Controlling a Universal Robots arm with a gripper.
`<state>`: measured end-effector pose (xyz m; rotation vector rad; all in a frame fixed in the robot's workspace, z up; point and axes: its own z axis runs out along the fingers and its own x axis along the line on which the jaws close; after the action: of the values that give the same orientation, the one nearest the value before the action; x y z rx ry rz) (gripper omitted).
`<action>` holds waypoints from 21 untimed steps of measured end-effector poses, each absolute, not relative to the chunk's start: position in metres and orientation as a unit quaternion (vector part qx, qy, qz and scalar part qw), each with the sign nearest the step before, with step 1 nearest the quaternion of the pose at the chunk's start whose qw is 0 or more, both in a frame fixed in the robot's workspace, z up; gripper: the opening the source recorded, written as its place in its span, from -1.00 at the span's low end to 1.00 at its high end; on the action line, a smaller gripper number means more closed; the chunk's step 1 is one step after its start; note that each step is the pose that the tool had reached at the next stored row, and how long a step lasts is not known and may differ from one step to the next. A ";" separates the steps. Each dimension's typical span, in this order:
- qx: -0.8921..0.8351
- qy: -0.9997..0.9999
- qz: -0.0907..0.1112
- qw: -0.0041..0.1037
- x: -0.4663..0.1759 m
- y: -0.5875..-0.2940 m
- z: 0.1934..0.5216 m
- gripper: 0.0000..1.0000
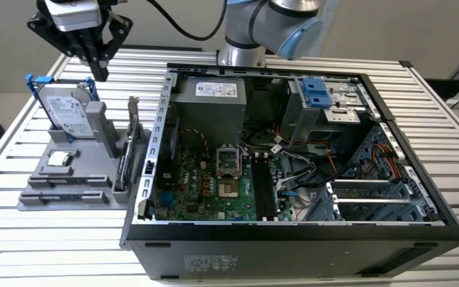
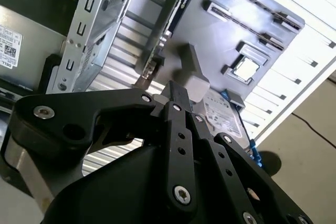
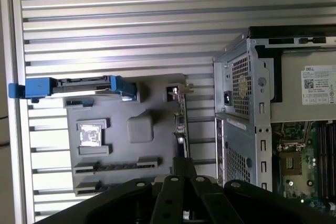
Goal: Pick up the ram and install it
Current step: 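Reach for the ram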
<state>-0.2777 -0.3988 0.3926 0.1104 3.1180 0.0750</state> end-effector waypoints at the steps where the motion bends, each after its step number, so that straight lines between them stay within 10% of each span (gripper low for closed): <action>1: 0.035 0.999 0.024 0.010 -0.279 -0.399 0.393 -1.00; 21: 0.035 0.999 0.024 0.010 -0.309 -0.399 0.393 -1.00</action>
<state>-0.3090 -0.3988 0.3927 0.1093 3.1182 0.0749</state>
